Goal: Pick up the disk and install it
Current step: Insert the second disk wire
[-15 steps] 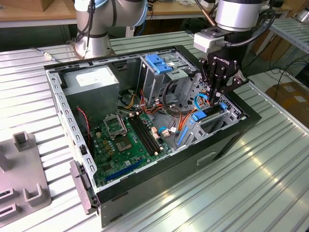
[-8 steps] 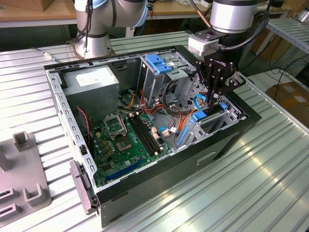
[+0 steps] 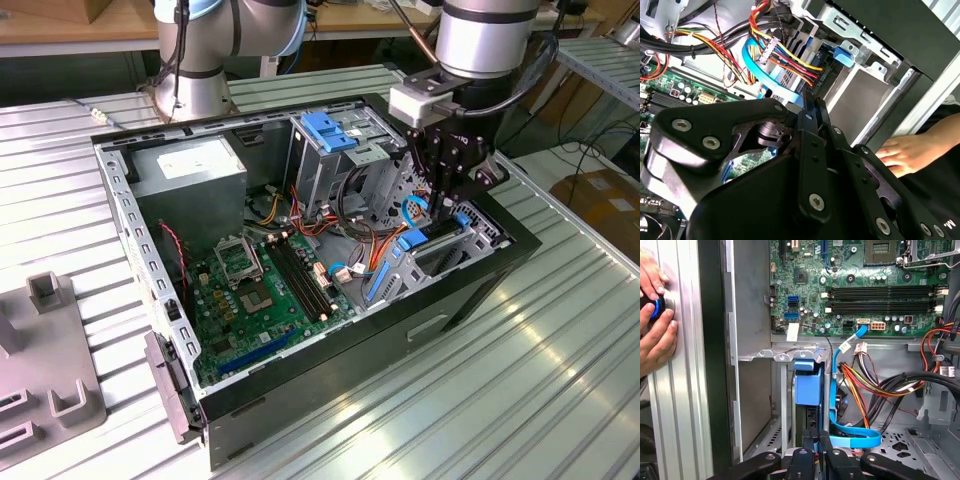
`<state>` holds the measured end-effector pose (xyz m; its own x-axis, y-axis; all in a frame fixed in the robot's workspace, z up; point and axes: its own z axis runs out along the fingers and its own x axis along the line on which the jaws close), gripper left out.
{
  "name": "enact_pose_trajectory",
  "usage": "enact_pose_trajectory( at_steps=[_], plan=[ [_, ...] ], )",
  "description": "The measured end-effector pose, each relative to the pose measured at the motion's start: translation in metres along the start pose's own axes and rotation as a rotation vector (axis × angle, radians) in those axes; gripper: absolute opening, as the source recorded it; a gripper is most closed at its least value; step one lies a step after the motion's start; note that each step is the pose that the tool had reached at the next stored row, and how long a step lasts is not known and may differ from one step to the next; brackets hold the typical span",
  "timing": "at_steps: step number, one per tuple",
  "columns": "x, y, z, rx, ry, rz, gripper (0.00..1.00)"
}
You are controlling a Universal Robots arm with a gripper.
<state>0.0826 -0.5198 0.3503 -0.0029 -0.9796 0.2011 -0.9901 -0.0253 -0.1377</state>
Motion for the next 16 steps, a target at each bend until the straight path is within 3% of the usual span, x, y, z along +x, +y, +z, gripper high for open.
enact_pose_trajectory(
  at_steps=[2,3,4,5,7,8,9,16],
  plan=[
    [0.0023,0.0002,0.0014,0.0011,-0.0108,0.002,0.16],
    [0.0043,0.0003,0.0022,0.0014,-0.0190,0.003,0.16],
    [0.0063,0.0003,0.0030,0.0016,-0.0274,0.004,0.16],
    [0.0091,0.0005,0.0039,0.0017,-0.0413,0.006,0.16],
    [0.0122,0.0007,0.0050,0.0015,-0.0604,0.009,0.16],
    [0.0130,0.0007,0.0053,0.0015,-0.0660,0.010,0.16],
    [0.0135,0.0007,0.0055,0.0016,-0.0693,0.010,0.16],
    [0.0149,-0.0008,0.0064,0.0015,-0.0696,0.010,0.16]
  ],
)
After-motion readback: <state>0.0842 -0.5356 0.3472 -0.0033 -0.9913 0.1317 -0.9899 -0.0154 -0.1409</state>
